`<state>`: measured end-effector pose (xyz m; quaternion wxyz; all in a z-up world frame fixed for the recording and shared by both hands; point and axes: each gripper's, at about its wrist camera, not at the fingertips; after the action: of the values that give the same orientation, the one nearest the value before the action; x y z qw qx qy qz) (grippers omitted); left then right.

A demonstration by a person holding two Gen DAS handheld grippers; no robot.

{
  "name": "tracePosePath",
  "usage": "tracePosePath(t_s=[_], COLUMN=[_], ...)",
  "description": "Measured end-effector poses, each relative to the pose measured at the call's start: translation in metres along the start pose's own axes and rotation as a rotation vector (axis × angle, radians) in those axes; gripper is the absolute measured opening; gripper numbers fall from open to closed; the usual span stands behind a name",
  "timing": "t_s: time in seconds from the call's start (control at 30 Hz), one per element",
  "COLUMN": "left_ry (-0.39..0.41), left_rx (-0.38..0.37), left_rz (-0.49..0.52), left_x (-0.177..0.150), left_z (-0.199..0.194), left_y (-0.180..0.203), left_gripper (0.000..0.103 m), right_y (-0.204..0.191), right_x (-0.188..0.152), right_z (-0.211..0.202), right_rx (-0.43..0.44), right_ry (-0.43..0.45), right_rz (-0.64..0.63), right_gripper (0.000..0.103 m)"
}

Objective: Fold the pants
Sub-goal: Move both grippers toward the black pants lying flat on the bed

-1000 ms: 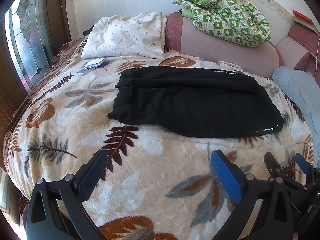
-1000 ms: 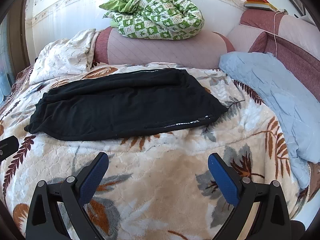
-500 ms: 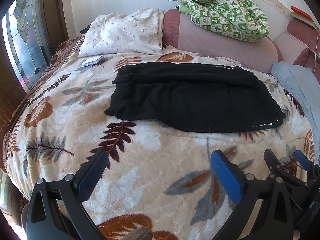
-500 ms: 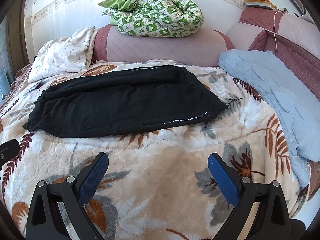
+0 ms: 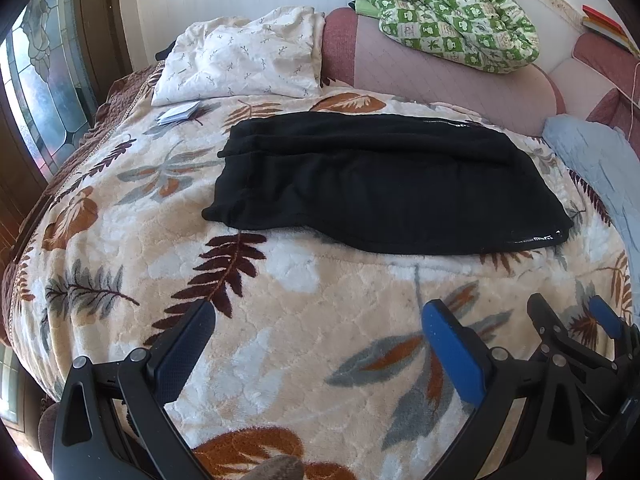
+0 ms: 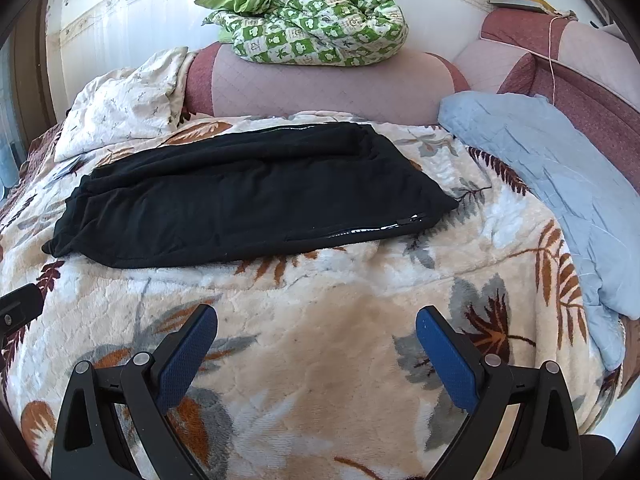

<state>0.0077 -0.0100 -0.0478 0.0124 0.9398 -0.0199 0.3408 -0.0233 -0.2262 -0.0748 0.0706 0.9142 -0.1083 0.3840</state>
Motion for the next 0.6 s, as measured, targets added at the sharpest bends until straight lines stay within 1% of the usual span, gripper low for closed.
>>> tracePosePath(t_s=[0.3, 0.6], left_ry=[-0.031, -0.078], left_rx=[0.002, 0.009], left_rz=[-0.001, -0.009], left_x=[-0.004, -0.010], left_z=[0.015, 0.037], left_y=[-0.001, -0.004], left_gripper=[0.103, 0.103], right_y=[0.000, 0.001], right_x=[-0.003, -0.007], right_z=[0.007, 0.017], right_rx=[0.002, 0.002], right_ry=[-0.014, -0.033], right_rz=[0.005, 0.010], right_gripper=[0.101, 0.101])
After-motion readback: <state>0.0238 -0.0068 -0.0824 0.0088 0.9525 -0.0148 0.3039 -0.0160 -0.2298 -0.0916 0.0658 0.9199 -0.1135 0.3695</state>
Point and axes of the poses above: each gripper's, at about its wrist camera, not at the fingertips, and z roughly the way its jaws point, y to its right, x to its top, and after that the axes turned 2 degrees about y, right-handed
